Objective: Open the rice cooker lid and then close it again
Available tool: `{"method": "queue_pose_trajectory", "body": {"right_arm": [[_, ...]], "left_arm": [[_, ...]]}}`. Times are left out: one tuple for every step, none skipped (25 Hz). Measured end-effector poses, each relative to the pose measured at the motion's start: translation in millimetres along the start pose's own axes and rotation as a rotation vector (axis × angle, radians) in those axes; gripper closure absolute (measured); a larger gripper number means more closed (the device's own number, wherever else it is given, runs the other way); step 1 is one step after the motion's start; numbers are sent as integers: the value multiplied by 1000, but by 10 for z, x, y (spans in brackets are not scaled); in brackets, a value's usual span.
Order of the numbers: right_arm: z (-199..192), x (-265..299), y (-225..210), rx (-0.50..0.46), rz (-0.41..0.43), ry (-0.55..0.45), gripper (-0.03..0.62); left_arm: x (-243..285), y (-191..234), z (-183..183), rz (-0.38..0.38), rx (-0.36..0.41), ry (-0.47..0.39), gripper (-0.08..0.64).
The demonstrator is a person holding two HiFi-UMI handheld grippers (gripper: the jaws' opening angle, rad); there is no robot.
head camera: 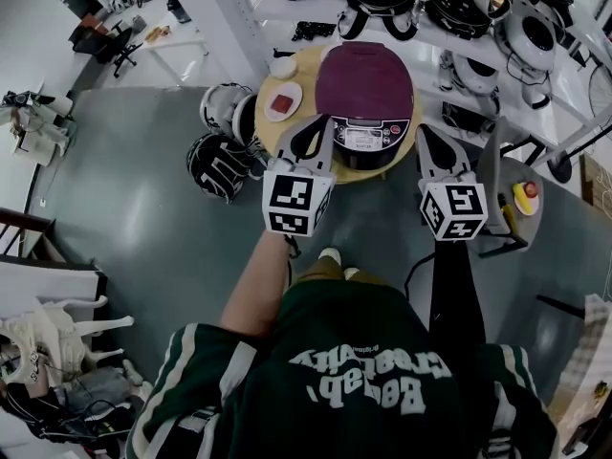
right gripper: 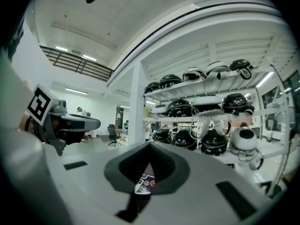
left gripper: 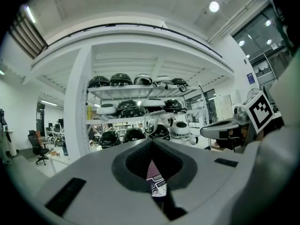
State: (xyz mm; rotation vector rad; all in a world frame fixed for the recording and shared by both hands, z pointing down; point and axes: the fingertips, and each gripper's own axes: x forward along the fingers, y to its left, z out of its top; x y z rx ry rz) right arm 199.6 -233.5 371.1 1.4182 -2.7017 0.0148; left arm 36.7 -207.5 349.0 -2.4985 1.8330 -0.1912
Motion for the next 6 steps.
{"method": "queue_pose_trajectory", "body": {"right_arm": [[-2,-4,6,2,1,-1,589],[-4,-9,10,5,2,-2,589],[-7,-12,14,8,2,-2,589],[-12,-14,19,12,3,-2,589],[-17,-15,26,15,4,-2,589],[-22,-15,34,19,6,-1,589]], "left_arm": [[-11,-1,-3,0,6,2,560],[-21,-7,-5,-2,12,4,560],[-31,-13,-8,-5,17,6,560],[-40,-19,-13,-6,21,7,560],[-51,-22,-21,-7,26,9,560],[-61,-23,-29,-6,30,11,560]]}}
